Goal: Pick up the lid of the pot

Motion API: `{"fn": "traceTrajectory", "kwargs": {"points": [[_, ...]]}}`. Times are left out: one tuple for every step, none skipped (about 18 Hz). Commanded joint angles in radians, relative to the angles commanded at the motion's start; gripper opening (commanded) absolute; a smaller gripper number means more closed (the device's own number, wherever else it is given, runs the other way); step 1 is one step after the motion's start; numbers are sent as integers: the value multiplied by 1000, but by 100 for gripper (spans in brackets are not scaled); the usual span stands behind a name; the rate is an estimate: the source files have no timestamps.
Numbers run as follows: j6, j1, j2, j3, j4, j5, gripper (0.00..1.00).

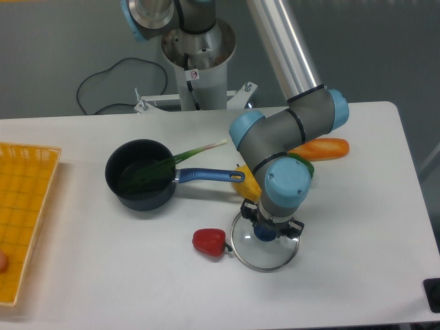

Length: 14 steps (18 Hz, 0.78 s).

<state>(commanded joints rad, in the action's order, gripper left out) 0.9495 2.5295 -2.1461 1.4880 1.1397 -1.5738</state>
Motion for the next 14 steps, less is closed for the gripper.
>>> {"fn": "traceTrajectory", "kwargs": {"points": [[0,0,5,0,0,2,47],[0,0,5,-2,0,2,47],[0,0,5,-3,0,5,47],[0,0,8,-3,0,5,43],[0,0,9,-5,0,8,43],[0,0,12,-6,0,9,42],[0,0,14,-5,0,9,42],[0,0,14,-5,0,9,42],[0,0,12,-2,0,9,42],[-1,0,11,0,0,8,42],[-2,0,12,0,0,8,42],[0,0,14,0,0,8,42],[0,0,14,0,0,9,42],[-1,0,14,0,0,11,42]]}}
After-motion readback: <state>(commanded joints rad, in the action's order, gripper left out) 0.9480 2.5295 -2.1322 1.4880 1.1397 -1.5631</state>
